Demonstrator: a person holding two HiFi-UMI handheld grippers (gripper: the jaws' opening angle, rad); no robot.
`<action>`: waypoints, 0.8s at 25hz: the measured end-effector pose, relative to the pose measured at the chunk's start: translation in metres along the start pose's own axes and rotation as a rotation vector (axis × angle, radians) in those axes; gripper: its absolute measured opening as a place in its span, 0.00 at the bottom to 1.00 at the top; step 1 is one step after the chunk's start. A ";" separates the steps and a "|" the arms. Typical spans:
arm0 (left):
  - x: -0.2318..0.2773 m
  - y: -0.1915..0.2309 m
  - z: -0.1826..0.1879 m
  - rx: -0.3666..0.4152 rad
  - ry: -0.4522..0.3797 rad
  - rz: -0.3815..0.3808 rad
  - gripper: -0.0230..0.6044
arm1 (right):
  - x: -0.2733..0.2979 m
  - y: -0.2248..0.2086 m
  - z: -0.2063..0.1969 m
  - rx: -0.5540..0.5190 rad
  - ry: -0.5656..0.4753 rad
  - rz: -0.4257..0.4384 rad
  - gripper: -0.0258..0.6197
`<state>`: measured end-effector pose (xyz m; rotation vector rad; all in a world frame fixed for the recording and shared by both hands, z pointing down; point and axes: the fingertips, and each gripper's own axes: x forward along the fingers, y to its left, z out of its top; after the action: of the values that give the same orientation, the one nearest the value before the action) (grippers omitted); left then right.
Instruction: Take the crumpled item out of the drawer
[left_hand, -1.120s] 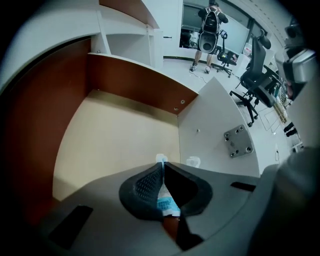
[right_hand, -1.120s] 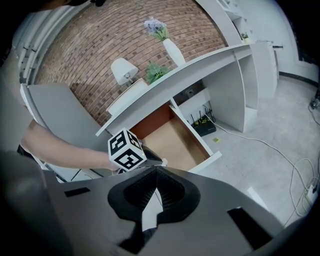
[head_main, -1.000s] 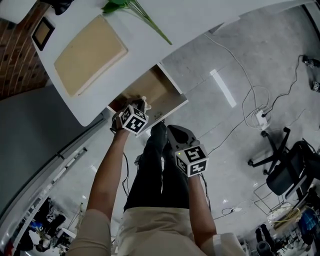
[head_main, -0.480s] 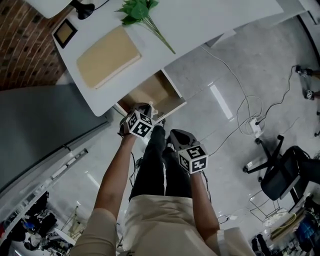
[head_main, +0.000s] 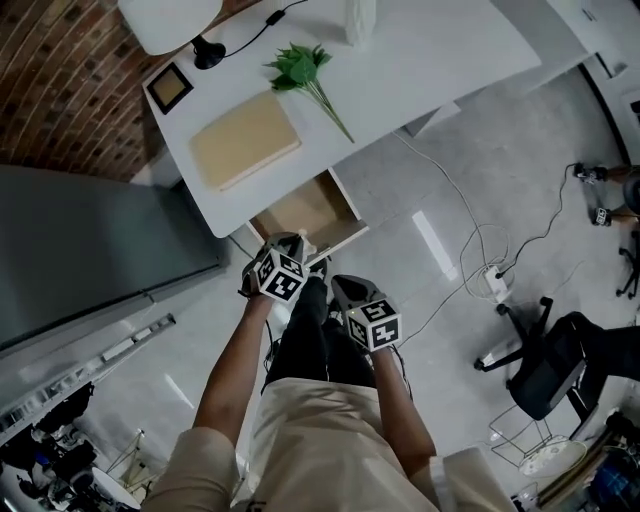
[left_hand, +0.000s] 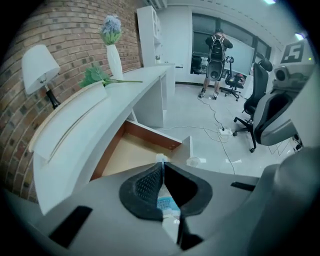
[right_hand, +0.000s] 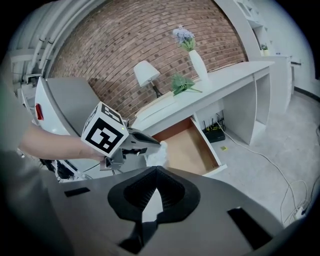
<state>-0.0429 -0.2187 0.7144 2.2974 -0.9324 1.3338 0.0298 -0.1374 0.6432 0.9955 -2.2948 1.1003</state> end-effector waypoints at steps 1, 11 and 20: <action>-0.009 -0.002 0.001 -0.007 -0.010 0.006 0.08 | -0.004 0.004 0.002 0.003 -0.004 0.006 0.08; -0.082 -0.026 0.009 -0.094 -0.107 0.052 0.08 | -0.040 0.028 0.022 0.002 -0.051 0.002 0.08; -0.138 -0.034 0.016 -0.153 -0.192 0.093 0.08 | -0.060 0.064 0.027 -0.026 -0.087 0.007 0.08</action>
<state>-0.0571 -0.1511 0.5893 2.3171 -1.1728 1.0491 0.0208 -0.1049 0.5577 1.0460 -2.3766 1.0461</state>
